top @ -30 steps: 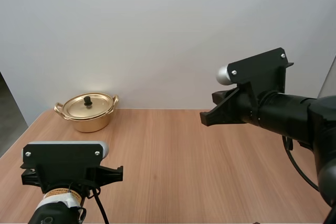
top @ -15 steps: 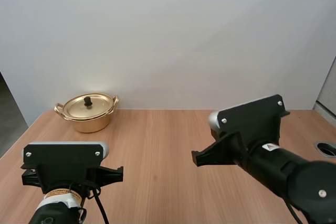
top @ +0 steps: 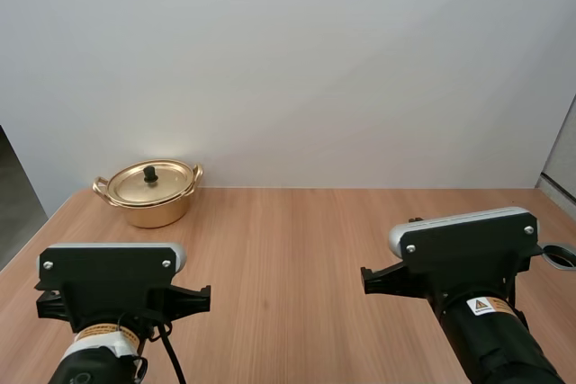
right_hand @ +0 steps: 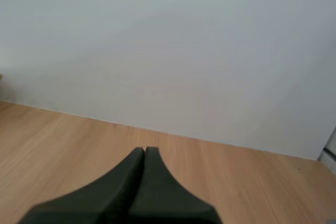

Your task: Open the pot, put the car inside, and close it

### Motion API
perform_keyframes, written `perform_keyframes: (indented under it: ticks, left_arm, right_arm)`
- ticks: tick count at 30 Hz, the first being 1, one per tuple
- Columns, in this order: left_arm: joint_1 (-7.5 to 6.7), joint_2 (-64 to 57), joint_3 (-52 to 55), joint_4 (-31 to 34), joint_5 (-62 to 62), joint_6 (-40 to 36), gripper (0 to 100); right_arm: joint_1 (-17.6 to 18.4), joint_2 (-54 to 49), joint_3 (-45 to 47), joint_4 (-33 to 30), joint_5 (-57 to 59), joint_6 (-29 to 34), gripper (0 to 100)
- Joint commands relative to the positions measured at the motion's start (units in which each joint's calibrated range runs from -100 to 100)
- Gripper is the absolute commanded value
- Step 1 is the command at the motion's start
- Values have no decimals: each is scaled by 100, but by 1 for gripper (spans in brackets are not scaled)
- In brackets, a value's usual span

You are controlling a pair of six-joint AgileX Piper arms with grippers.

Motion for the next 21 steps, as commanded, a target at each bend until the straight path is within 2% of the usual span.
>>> perform_keyframes:
  ticks: [1, 5, 8, 11, 17, 19, 21]
  left_arm:
    - [-3, 0, 0, -1, 8, -4, 0]
    - [-3, 0, 0, -1, 8, -4, 0]
    - [-3, 0, 0, -1, 8, -4, 0]
    - [-3, 0, 0, -1, 8, -4, 0]
    - [-3, 0, 0, -1, 8, -4, 0]
    - [-3, 0, 0, -1, 8, -4, 0]
    - [-3, 0, 0, -1, 8, -4, 0]
  right_arm:
    - [127, 0, 5, -329, 1307, 517, 0]
    - [463, 0, 5, -1482, 1343, 1670, 0]
    - [557, 0, 5, -2510, 1559, 2619, 0]
    - [557, 0, 5, -2891, 1648, 3060, 0]
    - [557, 0, 5, -2975, 1648, 3164, 0]
    - [557, 0, 5, -3444, 1595, 3713, 0]
    - [557, 0, 5, -4086, 1618, 4711, 0]
